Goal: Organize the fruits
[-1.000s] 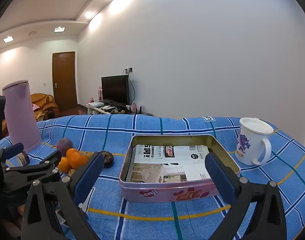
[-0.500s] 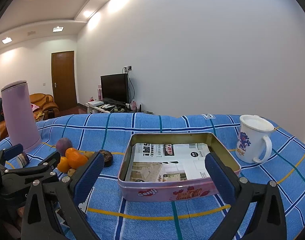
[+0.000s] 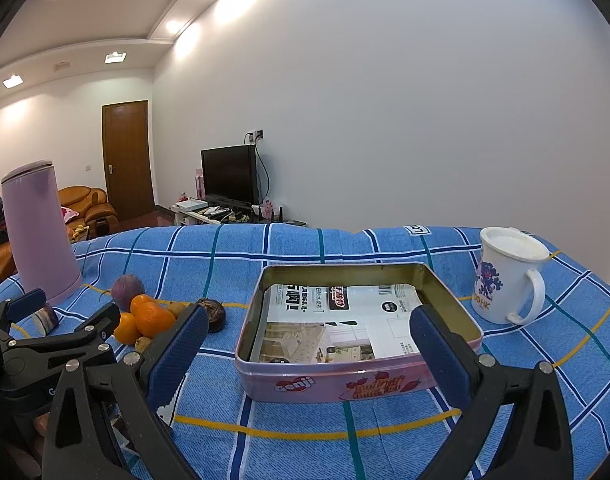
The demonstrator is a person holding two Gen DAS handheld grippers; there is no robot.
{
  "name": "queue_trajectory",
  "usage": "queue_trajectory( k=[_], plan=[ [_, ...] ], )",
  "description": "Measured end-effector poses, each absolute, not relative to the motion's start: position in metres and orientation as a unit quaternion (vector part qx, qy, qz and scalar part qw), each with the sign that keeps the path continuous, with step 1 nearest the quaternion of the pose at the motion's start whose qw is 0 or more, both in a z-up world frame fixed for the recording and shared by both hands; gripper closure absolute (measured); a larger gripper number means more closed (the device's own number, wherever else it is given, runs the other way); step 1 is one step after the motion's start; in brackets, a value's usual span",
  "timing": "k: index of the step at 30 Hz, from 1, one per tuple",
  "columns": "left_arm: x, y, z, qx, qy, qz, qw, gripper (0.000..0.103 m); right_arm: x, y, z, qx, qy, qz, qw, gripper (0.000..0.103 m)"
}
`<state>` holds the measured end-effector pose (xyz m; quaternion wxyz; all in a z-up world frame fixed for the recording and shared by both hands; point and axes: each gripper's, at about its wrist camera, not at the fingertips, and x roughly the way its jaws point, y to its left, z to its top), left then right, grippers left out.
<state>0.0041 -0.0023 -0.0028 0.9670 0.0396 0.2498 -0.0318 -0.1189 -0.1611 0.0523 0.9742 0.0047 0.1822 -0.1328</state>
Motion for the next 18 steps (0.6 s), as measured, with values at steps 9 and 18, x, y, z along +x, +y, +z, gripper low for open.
queue_trajectory(
  k=[9, 18],
  plan=[
    [0.0038, -0.0019, -0.0030, 0.040, 0.249, -0.032, 0.967, 0.000, -0.1186, -0.1605, 0.0522, 0.005, 0.183, -0.133, 0.974, 0.001],
    [0.0035, -0.0021, -0.0041, 0.039, 0.251, -0.032, 0.967, 0.000, -0.1173, -0.1602, 0.0514, 0.006, 0.186, -0.131, 0.974, 0.001]
  ],
)
